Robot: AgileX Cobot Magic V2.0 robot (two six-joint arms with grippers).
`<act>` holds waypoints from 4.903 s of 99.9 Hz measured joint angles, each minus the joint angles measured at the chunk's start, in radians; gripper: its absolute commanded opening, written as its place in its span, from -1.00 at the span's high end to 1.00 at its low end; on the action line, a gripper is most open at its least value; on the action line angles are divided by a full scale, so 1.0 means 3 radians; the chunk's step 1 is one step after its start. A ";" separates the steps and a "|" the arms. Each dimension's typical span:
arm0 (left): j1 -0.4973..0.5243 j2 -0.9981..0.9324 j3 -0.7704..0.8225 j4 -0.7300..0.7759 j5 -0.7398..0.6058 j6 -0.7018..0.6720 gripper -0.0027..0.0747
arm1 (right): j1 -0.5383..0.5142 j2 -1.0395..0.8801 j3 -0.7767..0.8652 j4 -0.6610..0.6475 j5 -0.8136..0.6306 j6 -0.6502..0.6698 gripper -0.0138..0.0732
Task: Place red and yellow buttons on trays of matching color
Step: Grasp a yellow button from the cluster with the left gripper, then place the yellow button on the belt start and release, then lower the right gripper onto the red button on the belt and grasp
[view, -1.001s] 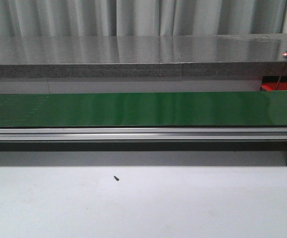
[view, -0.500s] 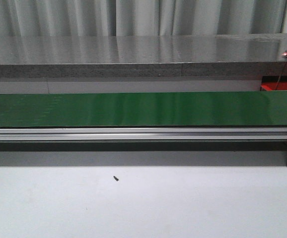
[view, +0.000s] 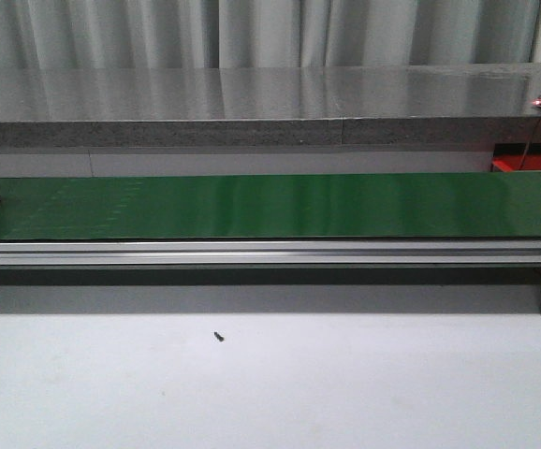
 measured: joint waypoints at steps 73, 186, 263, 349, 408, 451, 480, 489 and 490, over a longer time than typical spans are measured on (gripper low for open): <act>-0.0091 -0.0688 0.0000 0.0162 0.0339 0.0264 0.52 | 0.0000 0.0000 0.0000 0.0000 0.0000 0.0000 0.84; -0.1059 -0.1033 0.0521 0.0073 0.0426 0.0463 -0.53 | 0.0000 0.0000 0.0000 0.0000 0.0000 0.0000 0.84; -0.1674 -0.3056 0.1657 0.0220 0.0480 0.0665 0.98 | 0.0015 0.0007 -0.0044 0.0000 0.0353 0.0000 0.84; -0.1674 -0.4416 0.2717 0.0246 0.0105 0.0672 0.98 | 0.1465 0.2188 -0.2377 0.0000 0.1260 -0.0180 0.48; -0.1674 -0.4416 0.2723 0.0246 0.0098 0.0679 0.98 | 0.2113 0.3680 -0.3856 0.0000 0.1629 -0.0695 -0.80; -0.1674 -0.4416 0.2723 0.0246 0.0098 0.0685 0.98 | 0.2130 0.3983 -0.3910 0.0043 0.1299 -0.0987 -0.50; -0.1674 -0.4416 0.2723 0.0246 0.0098 0.0687 0.98 | 0.2091 0.4050 -0.3917 0.0056 0.1203 -0.1002 0.56; -0.1674 -0.4416 0.2723 0.0246 0.0098 0.0687 0.98 | 0.2049 0.4026 -0.3917 0.0070 0.1233 -0.0951 0.55; -0.1674 -0.4416 0.2723 0.0246 0.0098 0.0687 0.98 | 0.2040 0.4018 -0.3917 0.0070 0.1241 -0.0944 0.55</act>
